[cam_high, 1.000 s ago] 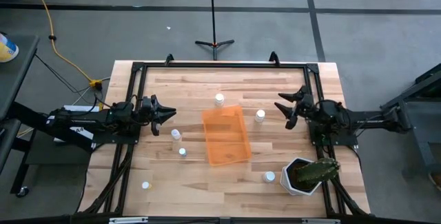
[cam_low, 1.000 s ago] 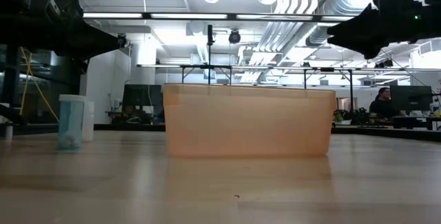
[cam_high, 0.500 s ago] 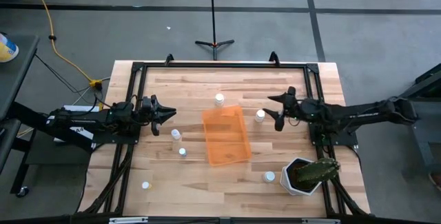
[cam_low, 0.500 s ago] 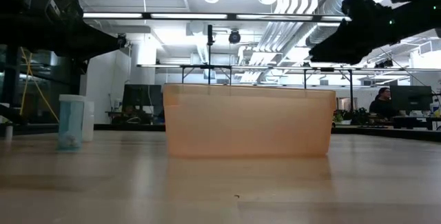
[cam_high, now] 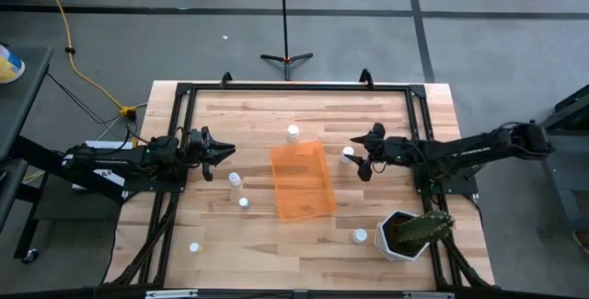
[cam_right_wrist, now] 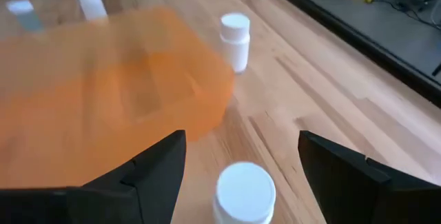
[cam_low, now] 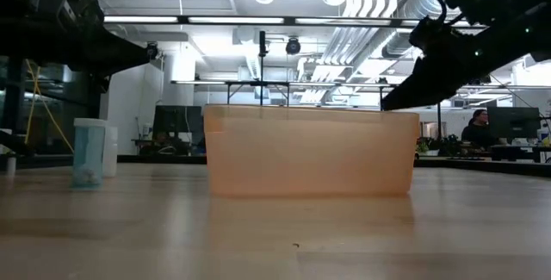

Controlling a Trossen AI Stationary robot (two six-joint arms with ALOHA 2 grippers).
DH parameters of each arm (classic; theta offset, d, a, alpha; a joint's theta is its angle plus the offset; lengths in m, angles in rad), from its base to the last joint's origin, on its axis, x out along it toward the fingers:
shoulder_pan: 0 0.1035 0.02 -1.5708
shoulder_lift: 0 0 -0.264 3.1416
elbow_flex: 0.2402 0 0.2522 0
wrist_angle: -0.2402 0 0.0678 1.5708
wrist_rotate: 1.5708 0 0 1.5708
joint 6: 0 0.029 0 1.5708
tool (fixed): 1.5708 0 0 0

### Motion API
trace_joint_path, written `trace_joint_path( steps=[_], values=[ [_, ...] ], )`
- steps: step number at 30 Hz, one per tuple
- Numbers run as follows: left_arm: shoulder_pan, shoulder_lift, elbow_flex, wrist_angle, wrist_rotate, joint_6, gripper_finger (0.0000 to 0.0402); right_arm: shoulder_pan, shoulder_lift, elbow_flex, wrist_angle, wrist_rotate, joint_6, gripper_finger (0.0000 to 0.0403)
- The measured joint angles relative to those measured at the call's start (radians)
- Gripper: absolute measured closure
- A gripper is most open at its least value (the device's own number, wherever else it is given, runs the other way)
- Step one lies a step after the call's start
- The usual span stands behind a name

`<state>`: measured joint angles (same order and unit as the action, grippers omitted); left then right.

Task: Pick and place pill bottles into a basket
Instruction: Put the middle large white pill bottle into the bin

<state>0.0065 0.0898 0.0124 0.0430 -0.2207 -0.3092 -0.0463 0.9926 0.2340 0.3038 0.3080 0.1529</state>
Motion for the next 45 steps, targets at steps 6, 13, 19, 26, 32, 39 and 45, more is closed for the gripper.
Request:
trace_joint_path(
  steps=[6,13,19,26,32,39,45],
  values=[
    [0.0,0.0,0.0,0.0,-0.002,0.024,0.03,0.0,0.078,0.0,0.001,0.018,0.004,0.0132],
    [0.0,0.0,0.0,0.0,-0.003,0.024,0.03,0.0,0.129,0.0,0.001,0.013,0.004,0.0132],
    [0.0,0.0,0.0,0.0,-0.003,0.024,0.03,0.0,0.169,0.001,0.01,0.015,0.004,0.0132],
    [0.0,0.0,0.0,0.0,-0.003,0.024,0.03,0.0,0.2,0.001,0.018,0.025,0.004,0.0138],
    [0.0,0.0,0.0,0.0,-0.003,0.024,0.03,0.0,0.2,0.001,0.018,0.025,0.006,0.0163],
    [0.0,0.0,0.0,0.0,-0.003,0.024,0.03,0.0,0.2,0.001,0.018,0.023,0.027,0.0203],
    [0.0,0.0,0.0,0.0,-0.002,0.024,0.03,0.0,0.2,0.001,0.039,0.022,0.026,0.0228]
  ],
)
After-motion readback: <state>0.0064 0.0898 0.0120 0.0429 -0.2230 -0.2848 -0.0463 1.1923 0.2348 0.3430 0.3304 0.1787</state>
